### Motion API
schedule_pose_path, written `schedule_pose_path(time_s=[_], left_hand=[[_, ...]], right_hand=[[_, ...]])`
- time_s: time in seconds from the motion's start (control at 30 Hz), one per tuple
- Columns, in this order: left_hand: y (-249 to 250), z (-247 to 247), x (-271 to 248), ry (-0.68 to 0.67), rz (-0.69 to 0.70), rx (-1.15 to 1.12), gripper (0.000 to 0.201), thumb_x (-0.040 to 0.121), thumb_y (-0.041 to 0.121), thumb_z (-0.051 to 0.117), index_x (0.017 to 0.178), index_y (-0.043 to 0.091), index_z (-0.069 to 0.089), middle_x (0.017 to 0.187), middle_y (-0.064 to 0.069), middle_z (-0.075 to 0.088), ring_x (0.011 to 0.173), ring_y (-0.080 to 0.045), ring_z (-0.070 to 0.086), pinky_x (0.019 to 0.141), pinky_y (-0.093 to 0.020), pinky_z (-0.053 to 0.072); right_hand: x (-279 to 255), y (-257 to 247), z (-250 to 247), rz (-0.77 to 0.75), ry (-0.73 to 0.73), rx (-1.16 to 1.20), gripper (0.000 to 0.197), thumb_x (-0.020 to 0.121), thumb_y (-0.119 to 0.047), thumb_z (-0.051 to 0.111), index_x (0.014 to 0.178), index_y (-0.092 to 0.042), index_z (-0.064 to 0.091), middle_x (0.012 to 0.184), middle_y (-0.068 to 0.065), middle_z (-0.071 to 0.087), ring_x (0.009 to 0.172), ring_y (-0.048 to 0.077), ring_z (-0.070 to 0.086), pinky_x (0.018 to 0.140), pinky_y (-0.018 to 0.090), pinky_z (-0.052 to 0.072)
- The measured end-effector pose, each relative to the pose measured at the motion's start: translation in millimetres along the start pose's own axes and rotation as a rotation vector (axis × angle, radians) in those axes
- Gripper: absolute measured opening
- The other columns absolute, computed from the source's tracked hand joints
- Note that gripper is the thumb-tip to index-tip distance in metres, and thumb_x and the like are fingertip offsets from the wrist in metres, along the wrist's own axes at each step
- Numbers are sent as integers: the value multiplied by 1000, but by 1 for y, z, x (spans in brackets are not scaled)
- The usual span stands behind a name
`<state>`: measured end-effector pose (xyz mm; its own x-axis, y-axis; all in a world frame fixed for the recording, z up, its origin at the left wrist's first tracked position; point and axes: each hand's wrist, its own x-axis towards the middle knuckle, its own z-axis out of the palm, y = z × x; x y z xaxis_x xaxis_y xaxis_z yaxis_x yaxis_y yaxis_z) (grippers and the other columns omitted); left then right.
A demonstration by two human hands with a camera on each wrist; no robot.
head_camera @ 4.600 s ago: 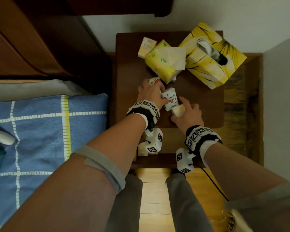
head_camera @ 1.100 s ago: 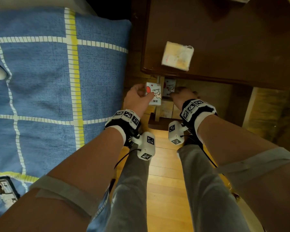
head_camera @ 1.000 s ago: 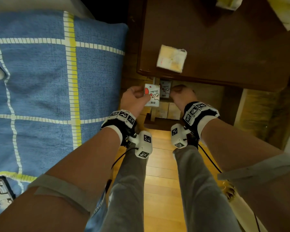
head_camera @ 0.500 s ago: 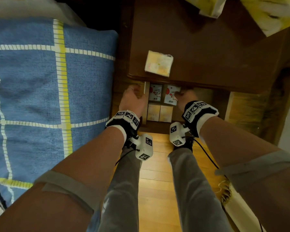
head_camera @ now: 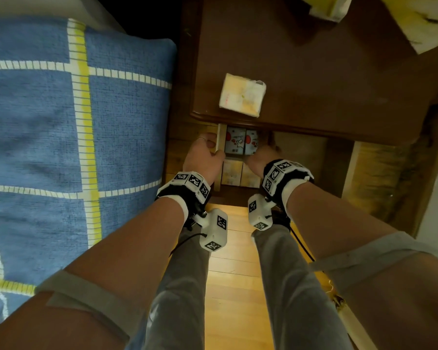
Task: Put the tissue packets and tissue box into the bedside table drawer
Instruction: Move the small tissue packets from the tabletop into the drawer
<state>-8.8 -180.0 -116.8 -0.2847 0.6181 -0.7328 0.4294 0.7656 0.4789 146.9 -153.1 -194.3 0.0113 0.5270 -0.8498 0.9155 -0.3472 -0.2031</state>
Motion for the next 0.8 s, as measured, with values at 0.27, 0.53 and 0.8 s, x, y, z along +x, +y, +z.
schedule_pose_path(time_s=[0.27, 0.53, 0.8], left_hand=[[-1, -8, 3, -13, 38, -16, 38, 89, 19, 61, 127, 20, 58, 124, 1, 63, 103, -15, 59, 91, -31, 50], [-6, -8, 3, -83, -14, -67, 30, 89, 14, 55, 117, 23, 61, 108, 4, 69, 101, -20, 66, 92, -38, 55], [-8, -11, 7, -114, -9, -93, 26, 89, 10, 52, 110, 23, 60, 105, 1, 69, 100, -26, 69, 93, -41, 56]], right_hand=[[3, -18, 6, 117, 19, 122, 81, 91, -39, 55, 157, -24, 11, 162, 11, 21, 137, 39, 39, 109, 45, 41], [-11, -11, -9, 81, 33, 140, 55, 95, -33, 56, 143, -14, 39, 141, 12, 49, 121, 34, 52, 96, 37, 46], [4, -32, 7, -138, 13, -202, 62, 92, -30, 43, 151, -29, 25, 160, 8, 25, 150, 35, 10, 120, 52, -3]])
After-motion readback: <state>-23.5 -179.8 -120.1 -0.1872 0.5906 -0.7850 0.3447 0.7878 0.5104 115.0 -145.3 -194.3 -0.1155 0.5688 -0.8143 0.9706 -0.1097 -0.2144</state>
